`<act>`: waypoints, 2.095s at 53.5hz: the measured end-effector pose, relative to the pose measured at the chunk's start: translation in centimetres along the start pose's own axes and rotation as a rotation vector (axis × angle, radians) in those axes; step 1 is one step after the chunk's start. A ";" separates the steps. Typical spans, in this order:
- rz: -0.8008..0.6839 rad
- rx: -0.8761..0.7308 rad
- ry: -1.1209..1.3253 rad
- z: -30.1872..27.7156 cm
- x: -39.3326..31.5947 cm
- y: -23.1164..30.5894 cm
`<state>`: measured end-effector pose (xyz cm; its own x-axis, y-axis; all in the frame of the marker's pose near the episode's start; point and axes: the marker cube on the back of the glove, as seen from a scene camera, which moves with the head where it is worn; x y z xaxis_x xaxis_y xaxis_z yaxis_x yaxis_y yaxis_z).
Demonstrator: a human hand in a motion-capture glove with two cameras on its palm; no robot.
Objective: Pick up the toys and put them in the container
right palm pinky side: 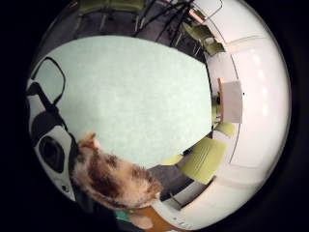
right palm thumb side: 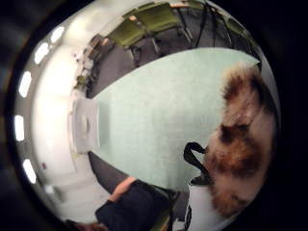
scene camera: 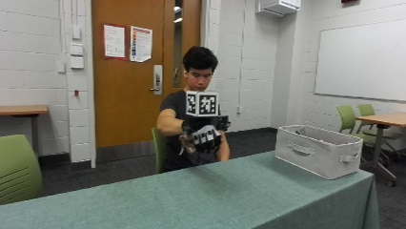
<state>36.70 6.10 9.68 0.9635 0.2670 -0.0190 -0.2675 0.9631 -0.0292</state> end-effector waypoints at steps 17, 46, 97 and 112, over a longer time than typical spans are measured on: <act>-0.175 0.126 -0.030 -9.0 -14.6 -3.3; -0.676 0.235 -0.110 -18.2 -54.0 -0.1; -0.641 0.059 0.105 -10.3 -57.4 0.7; -0.468 0.155 0.157 -7.8 -38.7 0.7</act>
<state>-0.87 -3.81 2.58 0.9633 -0.1907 -0.1890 0.2082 0.9750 0.0773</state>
